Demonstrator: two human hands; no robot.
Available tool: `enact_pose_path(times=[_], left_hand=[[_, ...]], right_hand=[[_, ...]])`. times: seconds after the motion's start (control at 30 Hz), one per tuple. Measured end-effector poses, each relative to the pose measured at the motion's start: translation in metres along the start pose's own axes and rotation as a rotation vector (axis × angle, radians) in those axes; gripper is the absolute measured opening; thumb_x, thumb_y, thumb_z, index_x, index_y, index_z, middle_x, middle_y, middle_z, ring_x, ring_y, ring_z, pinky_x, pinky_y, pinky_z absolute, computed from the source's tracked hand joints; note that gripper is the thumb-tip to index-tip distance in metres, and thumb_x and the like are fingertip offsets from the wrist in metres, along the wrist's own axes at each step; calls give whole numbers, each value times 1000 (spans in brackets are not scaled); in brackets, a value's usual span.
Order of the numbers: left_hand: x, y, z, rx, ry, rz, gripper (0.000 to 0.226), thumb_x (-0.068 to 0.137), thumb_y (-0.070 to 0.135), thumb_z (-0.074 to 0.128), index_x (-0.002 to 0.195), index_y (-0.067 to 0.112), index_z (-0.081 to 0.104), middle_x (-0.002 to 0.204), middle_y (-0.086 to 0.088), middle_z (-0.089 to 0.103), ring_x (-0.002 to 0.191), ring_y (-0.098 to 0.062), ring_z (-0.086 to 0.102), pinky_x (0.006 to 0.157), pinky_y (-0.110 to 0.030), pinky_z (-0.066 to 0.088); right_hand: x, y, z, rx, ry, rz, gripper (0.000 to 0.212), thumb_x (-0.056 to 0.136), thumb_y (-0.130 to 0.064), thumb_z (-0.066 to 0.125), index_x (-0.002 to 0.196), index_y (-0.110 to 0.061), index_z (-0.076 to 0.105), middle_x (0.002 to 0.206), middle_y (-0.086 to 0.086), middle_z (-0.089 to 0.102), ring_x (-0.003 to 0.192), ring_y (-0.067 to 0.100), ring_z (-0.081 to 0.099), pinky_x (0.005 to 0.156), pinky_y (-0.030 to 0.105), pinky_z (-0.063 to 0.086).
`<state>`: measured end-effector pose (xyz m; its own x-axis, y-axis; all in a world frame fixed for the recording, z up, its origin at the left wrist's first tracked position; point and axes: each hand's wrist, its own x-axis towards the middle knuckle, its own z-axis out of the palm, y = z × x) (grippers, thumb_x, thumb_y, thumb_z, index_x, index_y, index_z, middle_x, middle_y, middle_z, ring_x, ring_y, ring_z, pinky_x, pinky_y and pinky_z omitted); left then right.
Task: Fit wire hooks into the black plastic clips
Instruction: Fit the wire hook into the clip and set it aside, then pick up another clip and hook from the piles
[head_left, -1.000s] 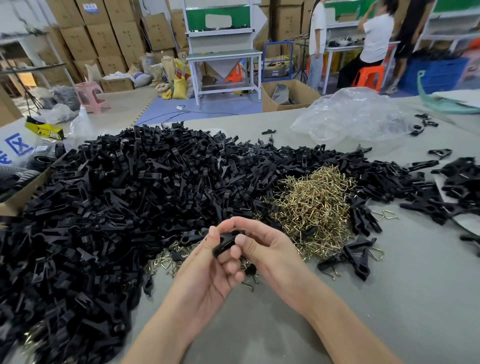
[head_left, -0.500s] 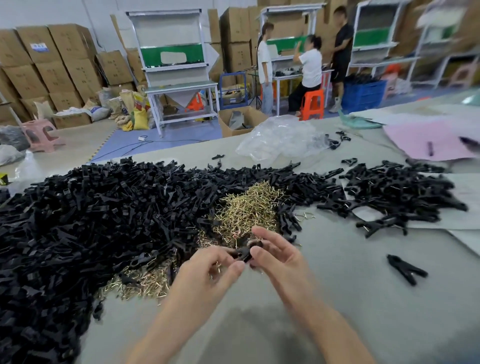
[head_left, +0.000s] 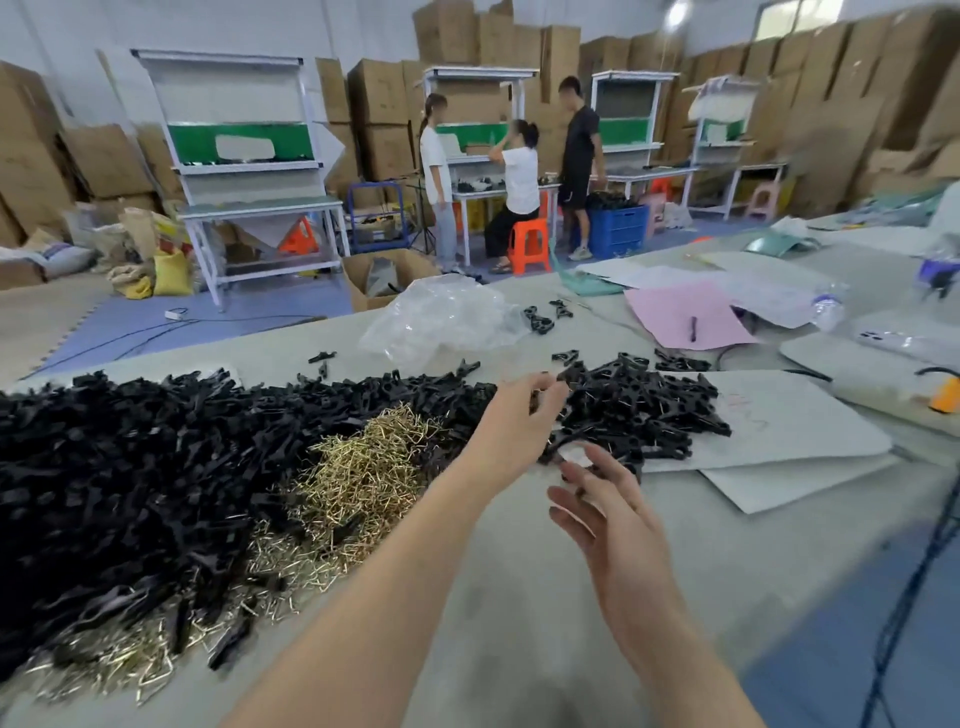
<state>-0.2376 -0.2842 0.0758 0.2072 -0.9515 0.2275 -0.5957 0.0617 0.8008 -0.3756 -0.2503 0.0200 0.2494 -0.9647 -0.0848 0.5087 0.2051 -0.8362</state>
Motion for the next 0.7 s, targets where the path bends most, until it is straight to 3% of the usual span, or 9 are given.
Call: enact_pose_path(times=[0.07, 0.23, 0.37, 0.47, 0.57, 0.63, 0.7], left_hand=[[-27, -24, 0, 49, 67, 3, 31, 103, 40, 47, 130, 28, 57, 130, 9, 53, 113, 0, 52, 102, -26, 41], [-139, -105, -48, 417, 312, -50, 45, 98, 46, 40, 133, 23, 57, 140, 7, 46, 130, -12, 42, 111, -37, 38], [-236, -150, -117, 639, 580, -228, 38, 101, 38, 46, 119, 13, 69, 128, -11, 60, 114, -37, 59, 95, -53, 48], [-282, -169, -156, 753, 741, -340, 52, 86, 40, 43, 106, 4, 74, 112, -20, 67, 103, -43, 64, 88, -60, 49], [-291, -179, -177, 797, 726, -435, 36, 86, 29, 52, 105, 6, 73, 115, -21, 67, 111, -39, 60, 91, -61, 49], [-285, -187, -181, 780, 648, -539, 34, 94, 23, 59, 126, 12, 65, 137, -19, 55, 126, -40, 52, 105, -56, 43], [-279, -197, -184, 757, 615, -611, 48, 97, 28, 59, 142, 15, 52, 151, -15, 43, 139, -34, 40, 114, -47, 34]], right_hand=[[0, -1, -6, -26, -24, -6, 24, 102, -10, 53, 116, -20, 69, 101, 4, 77, 85, 20, 74, 72, 27, 57], [-10, 34, 16, -164, -185, 86, 23, 101, -2, 50, 108, -13, 68, 83, 1, 73, 72, 15, 68, 71, 27, 55], [-33, 75, 63, -390, -467, 64, 26, 101, 0, 51, 107, -17, 69, 88, -1, 73, 77, 11, 66, 75, 21, 53], [-51, 105, 101, -628, -616, -37, 29, 103, -9, 52, 110, -33, 66, 96, -14, 71, 88, 4, 65, 84, 23, 51], [-65, 136, 136, -786, -649, -190, 32, 103, -11, 52, 114, -40, 62, 105, -21, 67, 105, -6, 60, 91, 13, 47], [-66, 160, 155, -954, -660, -325, 31, 105, -19, 47, 126, -40, 56, 122, -27, 57, 111, -7, 55, 93, 12, 46], [-61, 178, 170, -1182, -662, -467, 36, 106, -30, 40, 139, -41, 46, 132, -27, 47, 116, -7, 47, 98, 14, 41]])
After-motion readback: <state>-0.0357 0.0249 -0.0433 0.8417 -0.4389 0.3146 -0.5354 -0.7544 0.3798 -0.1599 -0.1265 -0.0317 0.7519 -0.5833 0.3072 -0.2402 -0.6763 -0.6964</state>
